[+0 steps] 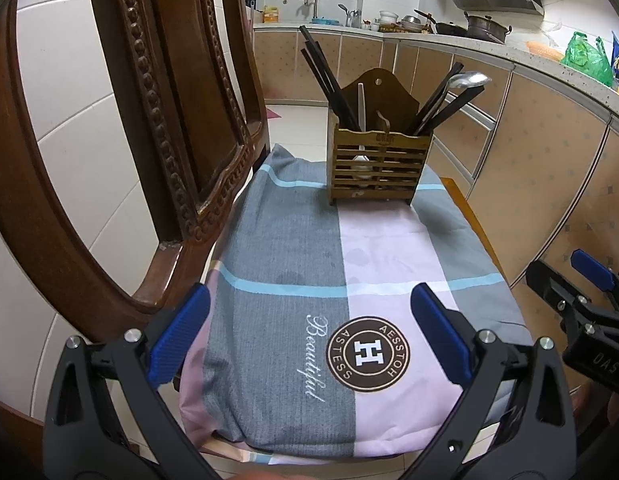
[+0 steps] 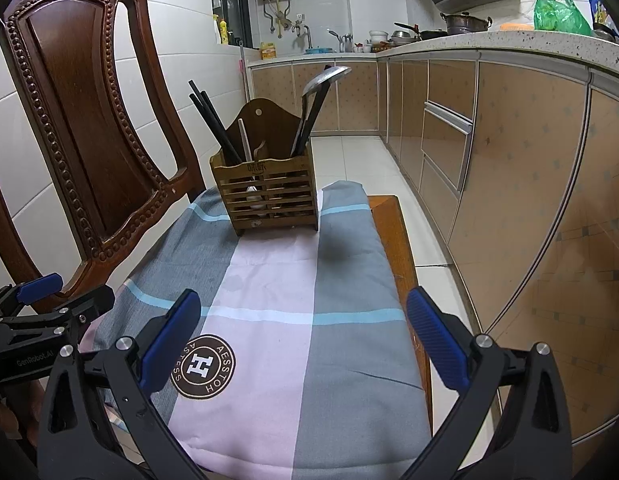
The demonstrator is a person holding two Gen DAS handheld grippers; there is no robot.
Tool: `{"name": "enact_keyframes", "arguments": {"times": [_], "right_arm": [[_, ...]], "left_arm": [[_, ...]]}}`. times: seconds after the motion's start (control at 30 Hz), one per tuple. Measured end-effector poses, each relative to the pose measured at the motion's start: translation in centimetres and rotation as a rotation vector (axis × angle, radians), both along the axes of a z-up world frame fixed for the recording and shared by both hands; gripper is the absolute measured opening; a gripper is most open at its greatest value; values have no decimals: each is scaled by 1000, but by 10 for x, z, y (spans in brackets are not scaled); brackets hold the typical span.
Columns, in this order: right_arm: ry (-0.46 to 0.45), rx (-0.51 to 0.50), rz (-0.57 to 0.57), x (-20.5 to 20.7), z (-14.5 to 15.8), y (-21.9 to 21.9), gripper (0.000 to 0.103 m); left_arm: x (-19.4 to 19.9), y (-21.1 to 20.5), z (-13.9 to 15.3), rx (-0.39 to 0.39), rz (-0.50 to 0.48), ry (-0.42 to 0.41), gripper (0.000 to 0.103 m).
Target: Organize utensils
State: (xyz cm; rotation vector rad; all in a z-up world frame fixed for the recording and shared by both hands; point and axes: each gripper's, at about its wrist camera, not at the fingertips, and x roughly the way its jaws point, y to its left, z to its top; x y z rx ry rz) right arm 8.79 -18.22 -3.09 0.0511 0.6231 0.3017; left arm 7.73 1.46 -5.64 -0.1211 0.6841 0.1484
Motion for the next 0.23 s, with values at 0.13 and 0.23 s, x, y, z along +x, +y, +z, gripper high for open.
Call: {"name": "enact_keyframes", "arguments": {"times": [0.13,0.23], "right_arm": [[1,0,-1,0,0,0,100],[3,0,-2,0,-1,0,100]], "left_arm": [[1,1,0,-6,-1,1,99],[0,2,-1,-11,0,3,99]]}}
